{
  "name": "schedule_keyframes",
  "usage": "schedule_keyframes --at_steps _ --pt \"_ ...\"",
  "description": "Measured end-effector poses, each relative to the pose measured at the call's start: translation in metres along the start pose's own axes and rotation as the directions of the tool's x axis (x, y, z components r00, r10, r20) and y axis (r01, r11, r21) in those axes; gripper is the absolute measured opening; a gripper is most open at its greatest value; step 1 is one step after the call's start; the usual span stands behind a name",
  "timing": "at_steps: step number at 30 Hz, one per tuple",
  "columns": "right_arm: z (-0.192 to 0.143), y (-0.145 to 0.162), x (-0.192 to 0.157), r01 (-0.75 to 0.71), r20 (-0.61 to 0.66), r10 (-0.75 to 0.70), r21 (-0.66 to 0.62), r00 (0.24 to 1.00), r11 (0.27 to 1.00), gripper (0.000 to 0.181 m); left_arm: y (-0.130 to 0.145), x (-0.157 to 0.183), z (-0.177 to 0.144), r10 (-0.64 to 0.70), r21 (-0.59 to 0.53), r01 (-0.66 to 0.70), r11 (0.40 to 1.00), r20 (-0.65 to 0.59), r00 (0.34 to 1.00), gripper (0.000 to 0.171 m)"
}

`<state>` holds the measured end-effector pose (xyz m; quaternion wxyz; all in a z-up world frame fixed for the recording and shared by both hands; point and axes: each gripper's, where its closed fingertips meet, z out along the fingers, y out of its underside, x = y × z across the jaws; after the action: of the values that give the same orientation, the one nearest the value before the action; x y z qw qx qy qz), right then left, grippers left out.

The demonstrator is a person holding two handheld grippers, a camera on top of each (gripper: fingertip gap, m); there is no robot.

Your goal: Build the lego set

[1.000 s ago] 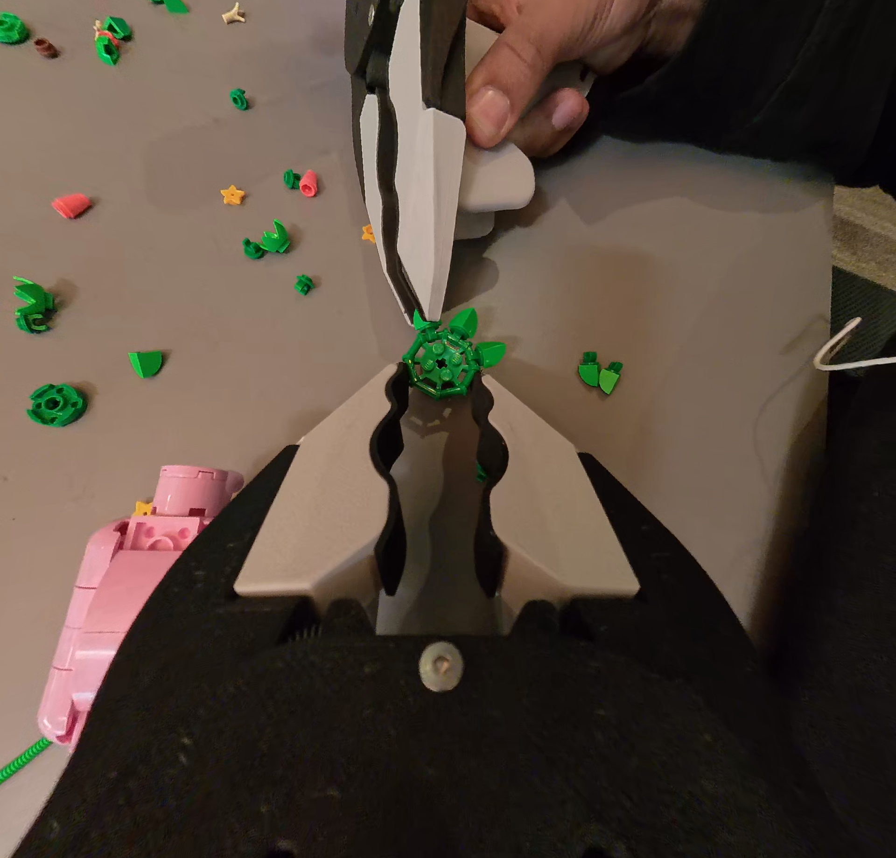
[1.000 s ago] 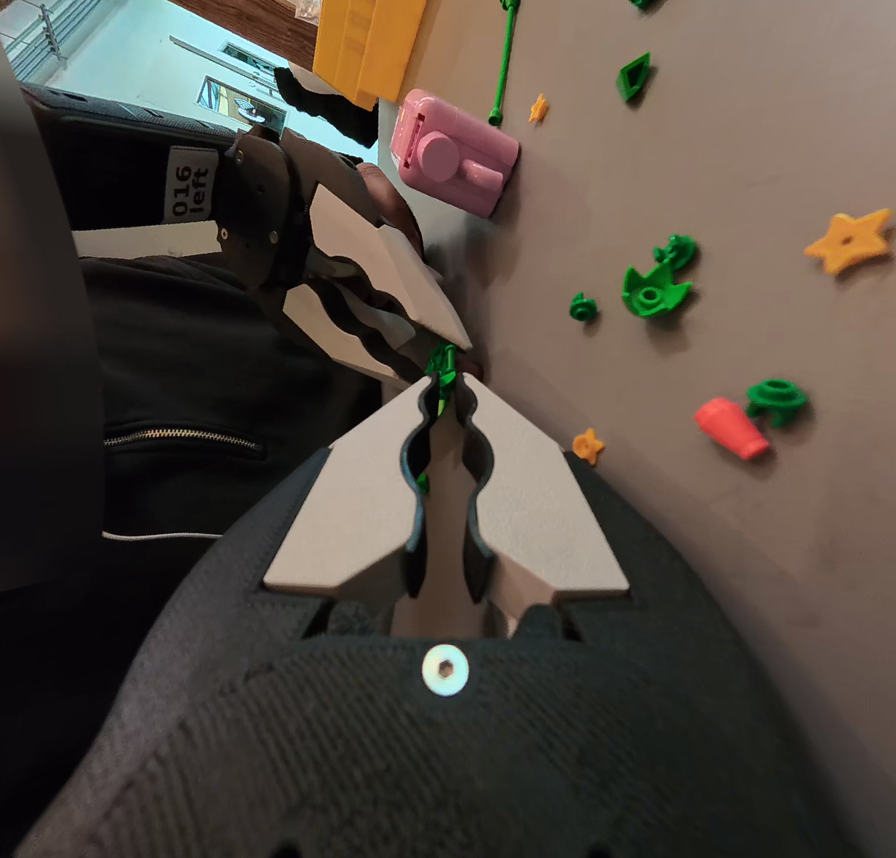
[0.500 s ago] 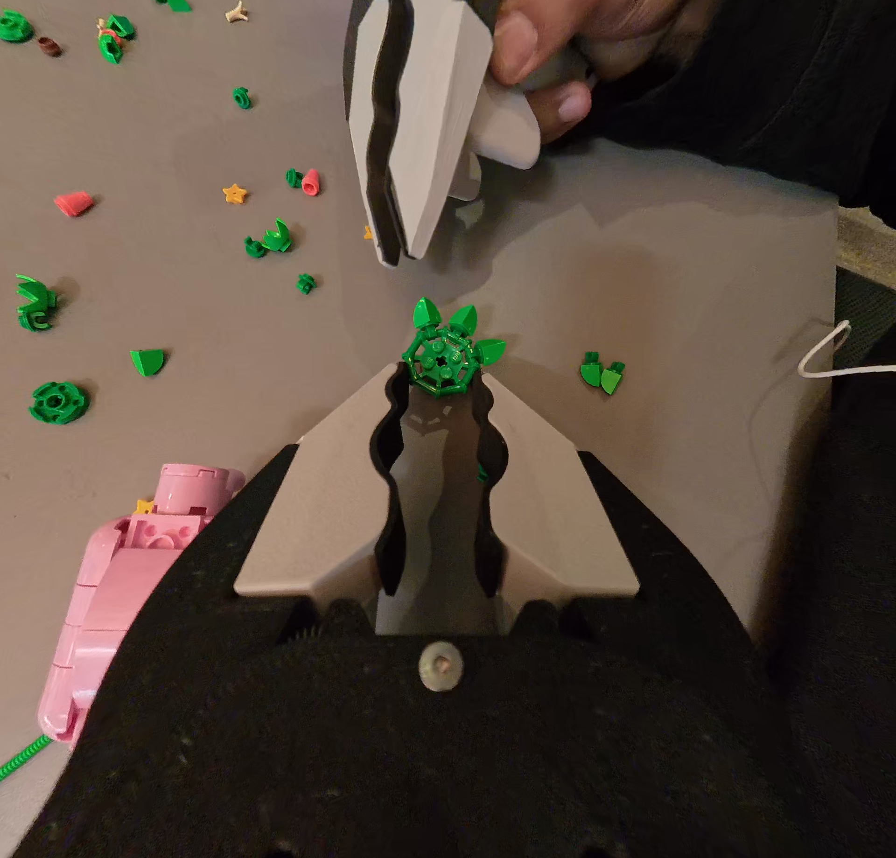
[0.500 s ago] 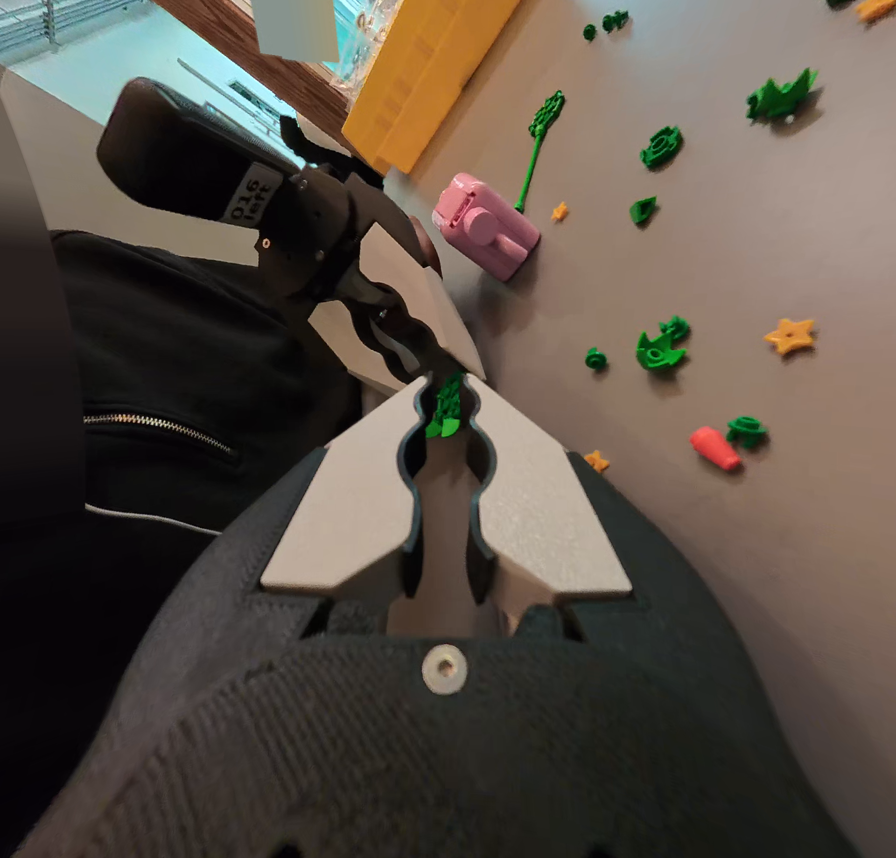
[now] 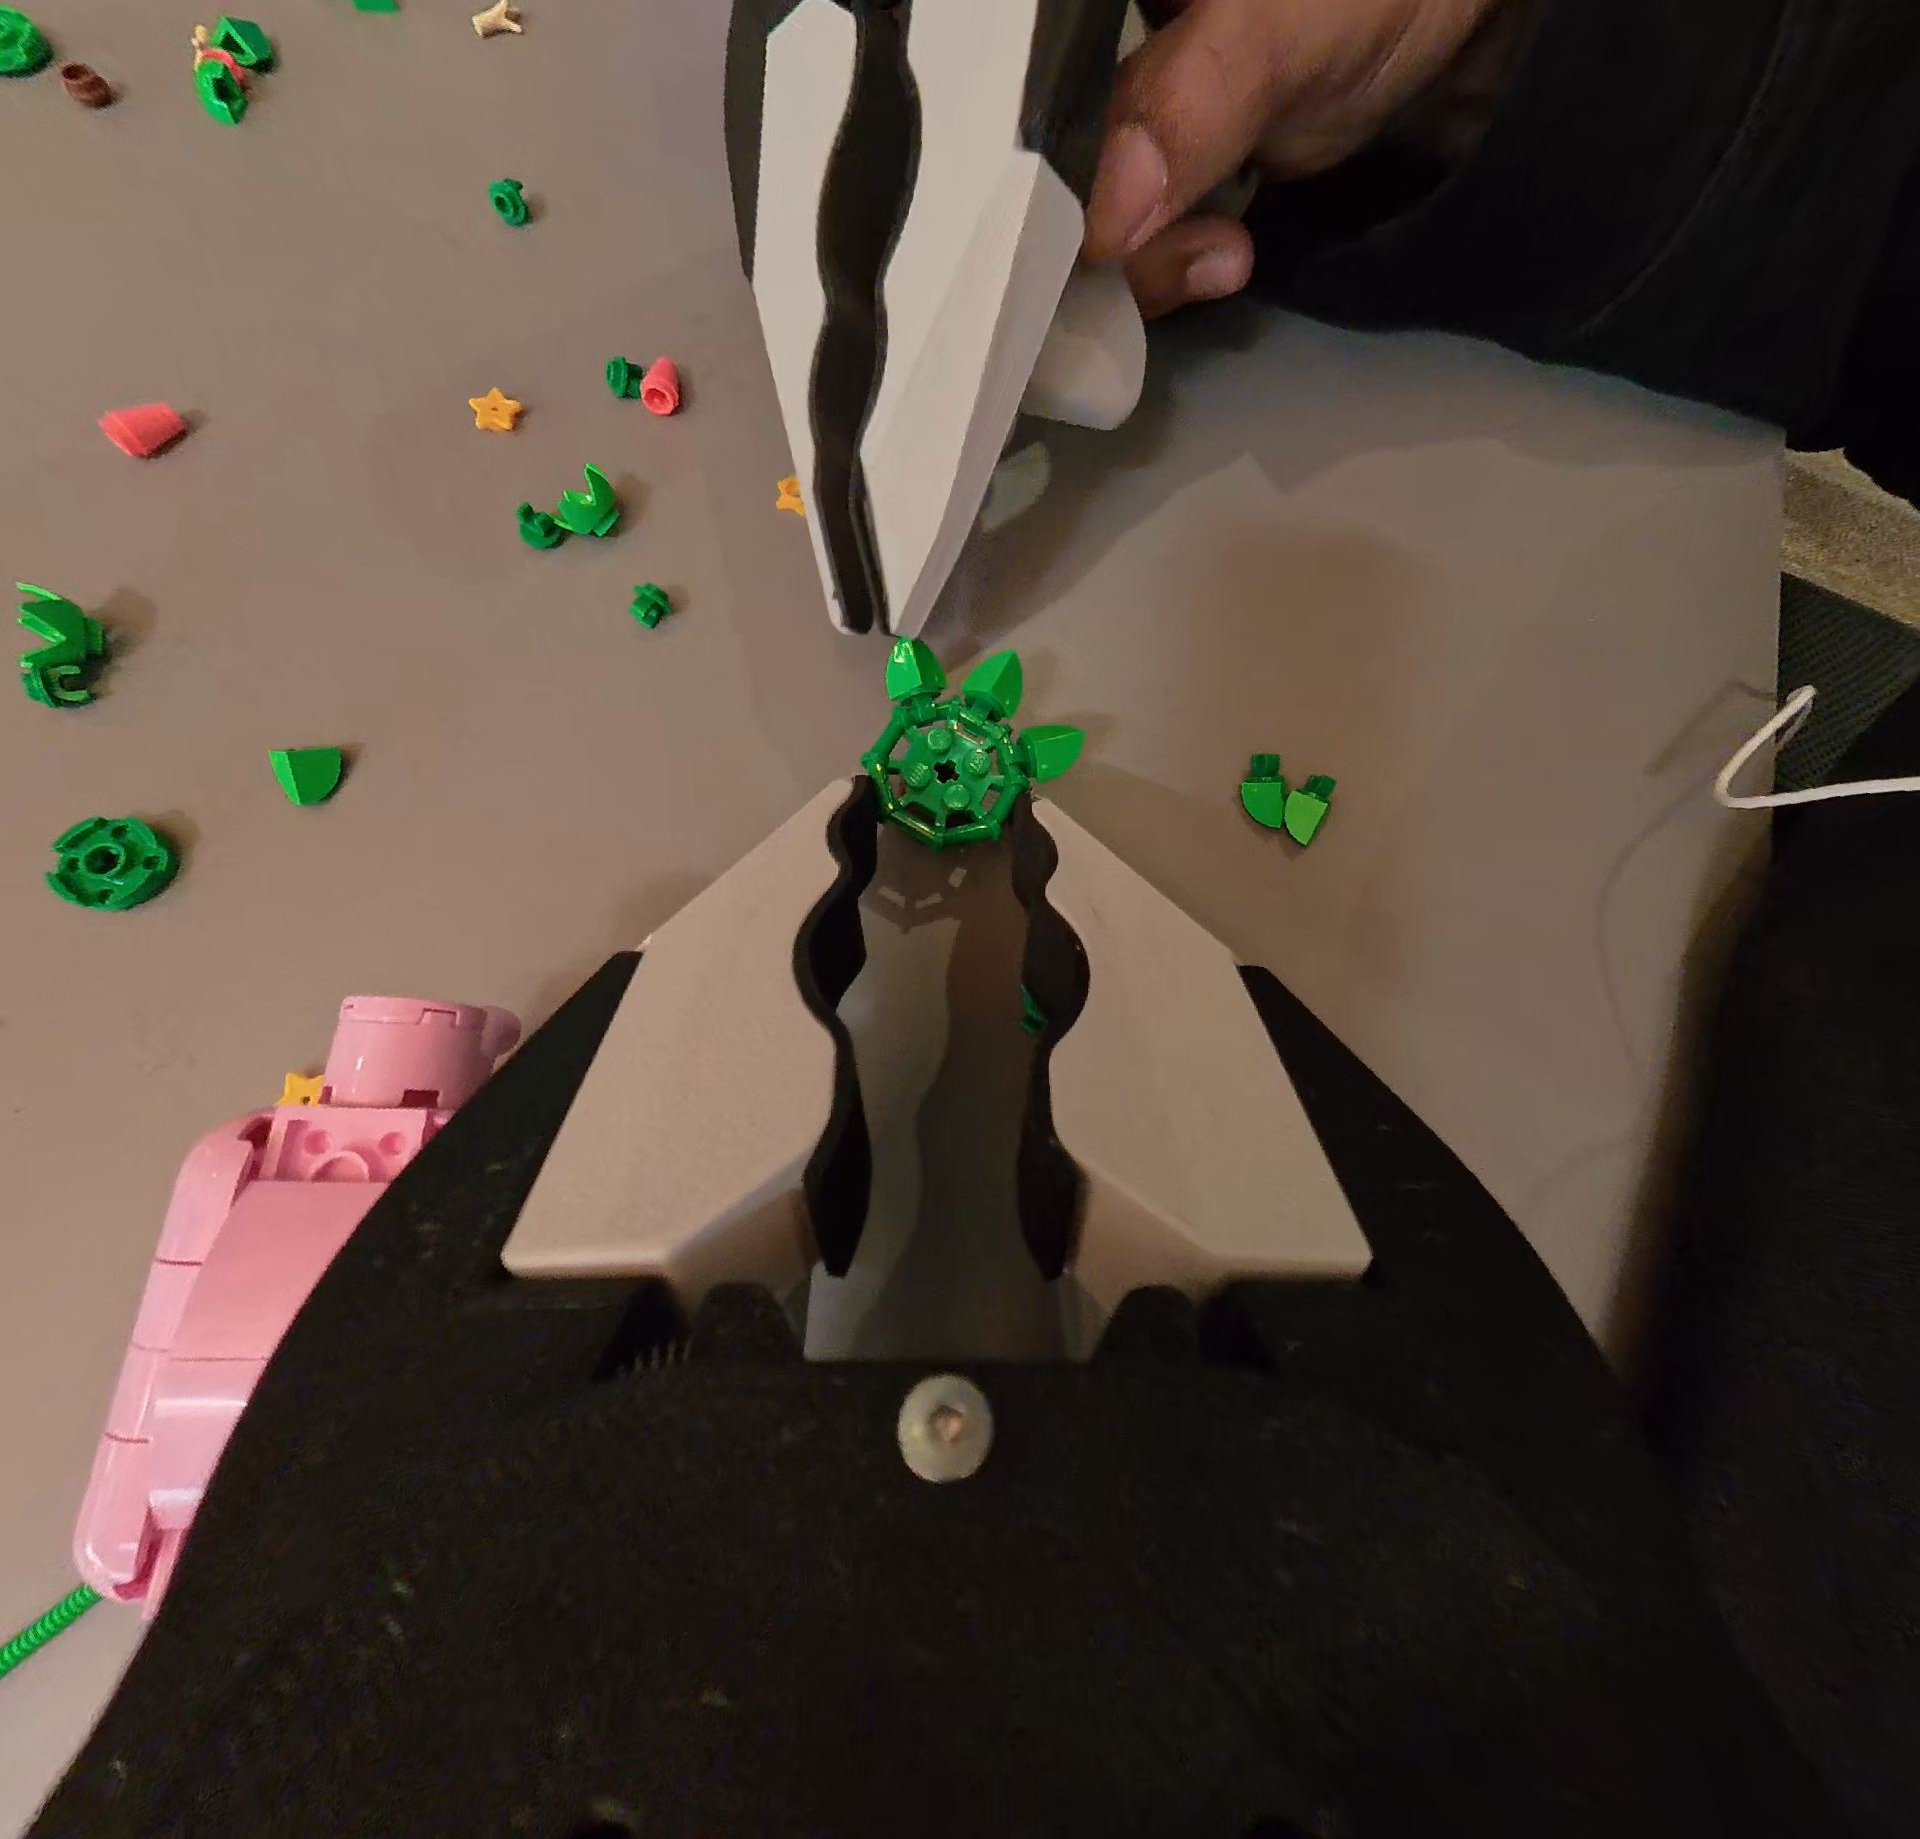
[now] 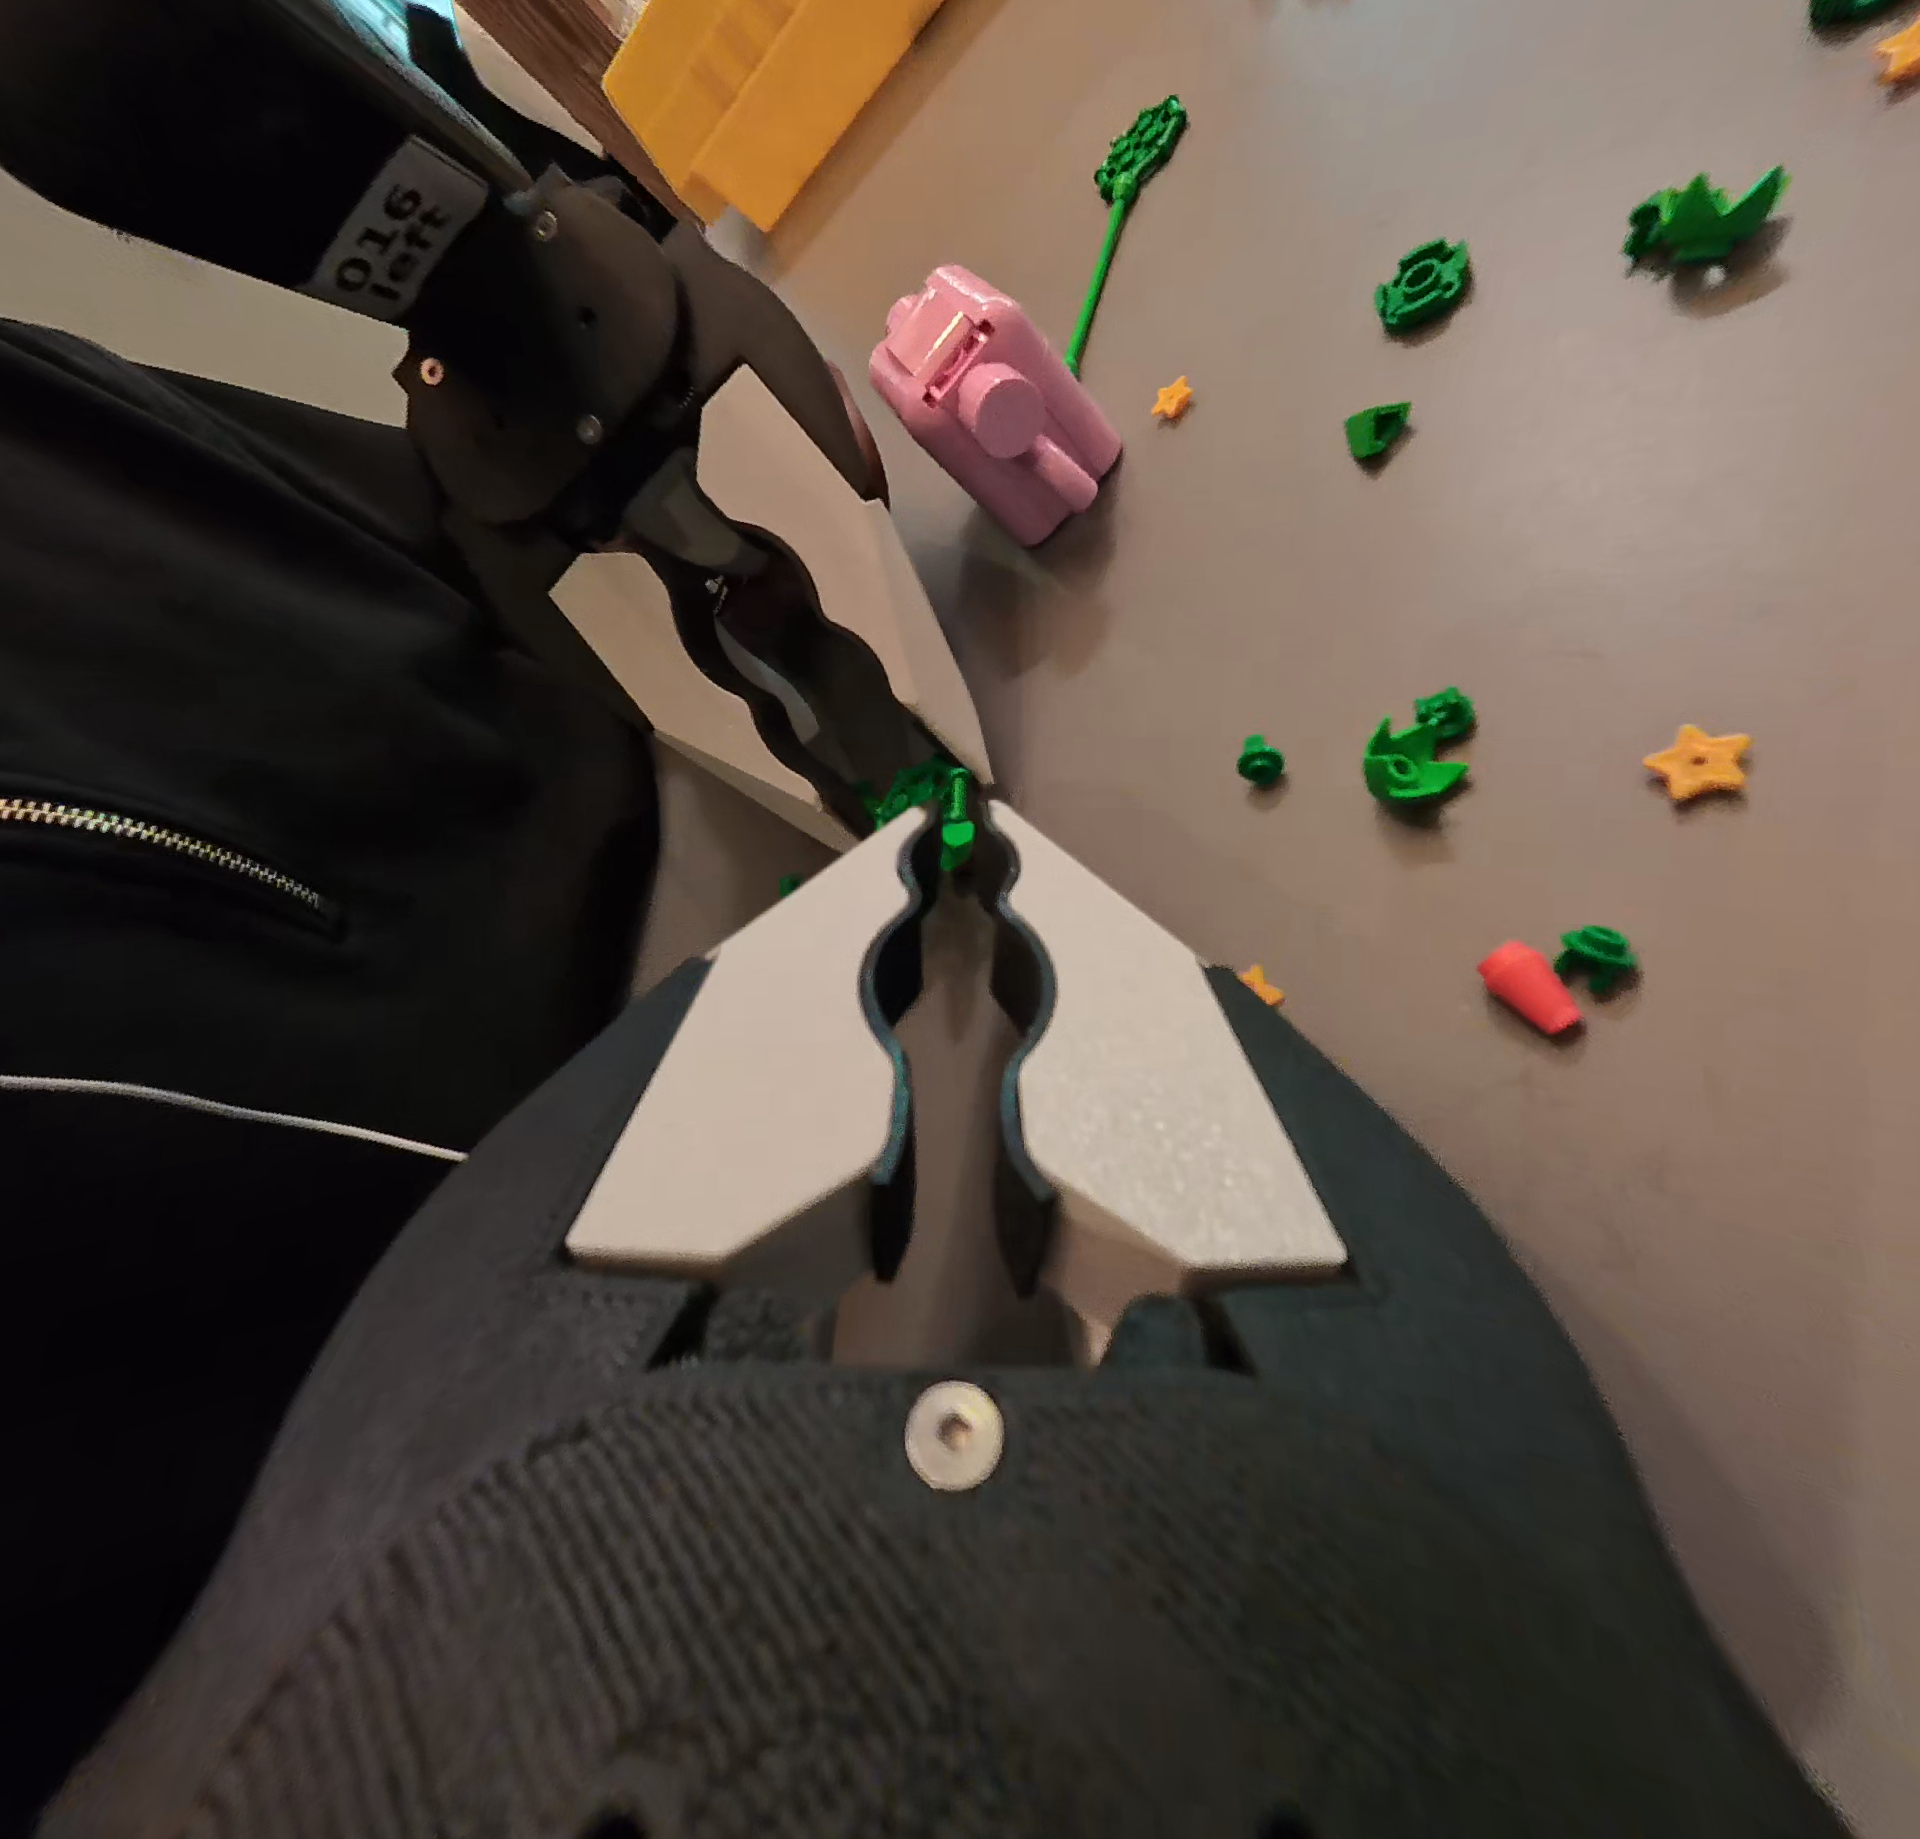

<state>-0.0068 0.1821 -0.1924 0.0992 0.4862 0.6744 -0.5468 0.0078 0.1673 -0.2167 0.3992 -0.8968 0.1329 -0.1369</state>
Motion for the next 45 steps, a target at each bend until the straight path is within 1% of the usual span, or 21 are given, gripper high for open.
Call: schedule_keyframes --at_steps 2,8,13,17,20,24,30,34,37,39,42,45 --pt "0.002 0.003 0.001 -0.009 -0.006 0.008 -0.019 1.000 1.000 0.000 0.000 -0.001 0.000 0.000 -0.001 0.000 1.000 0.000 1.000 0.022" --pt "0.001 0.004 0.000 -0.032 0.014 0.033 -0.020 0.999 0.999 0.000 0.000 -0.002 0.002 0.002 -0.004 -0.002 1.000 -0.006 1.000 0.022" --pt "0.003 0.006 0.002 -0.037 -0.004 0.037 -0.034 0.999 0.999 0.000 0.001 -0.002 0.002 0.002 -0.007 -0.002 1.000 -0.013 1.000 0.022" --pt "0.002 0.006 0.001 -0.043 0.007 0.043 -0.031 0.999 0.999 0.000 0.001 -0.003 0.003 0.002 -0.008 -0.002 1.000 -0.012 1.000 0.022" --pt "0.000 0.002 0.001 -0.052 0.021 0.053 -0.004 0.998 0.999 0.000 0.001 -0.004 0.003 0.001 -0.008 -0.001 1.000 -0.011 1.000 0.022" --pt "-0.004 -0.002 0.001 -0.079 0.046 0.078 0.025 0.996 0.997 0.002 0.001 -0.005 0.003 0.000 -0.008 0.000 1.000 -0.011 1.000 0.022" --pt "0.001 0.005 0.001 -0.081 0.041 0.081 -0.020 0.996 0.997 0.010 0.002 -0.006 0.003 -0.003 -0.010 0.003 1.000 -0.013 1.000 0.022" --pt "0.002 0.005 0.001 -0.096 0.047 0.097 -0.023 0.994 0.995 0.013 0.002 -0.007 0.003 -0.002 -0.011 0.002 1.000 -0.012 1.000 0.021" --pt "-0.001 0.001 0.001 -0.097 0.046 0.097 0.004 0.994 0.995 0.016 0.002 -0.007 0.003 0.004 -0.009 -0.004 1.000 -0.008 1.000 0.021" --pt "-0.004 -0.006 0.000 -0.081 0.051 0.079 0.051 0.996 0.995 0.017 0.000 -0.006 0.001 0.037 0.008 -0.037 0.999 0.014 0.999 0.021" --pt "-0.013 -0.021 -0.003 -0.045 0.043 0.039 0.142 0.998 0.989 0.019 -0.002 -0.004 -0.001 0.061 0.024 -0.061 0.998 0.018 0.998 0.033" --pt "-0.022 -0.029 0.000 0.003 -0.007 -0.002 0.192 1.000 0.981 0.019 -0.003 -0.004 -0.002 0.036 0.032 -0.036 0.999 -0.004 0.999 0.035"
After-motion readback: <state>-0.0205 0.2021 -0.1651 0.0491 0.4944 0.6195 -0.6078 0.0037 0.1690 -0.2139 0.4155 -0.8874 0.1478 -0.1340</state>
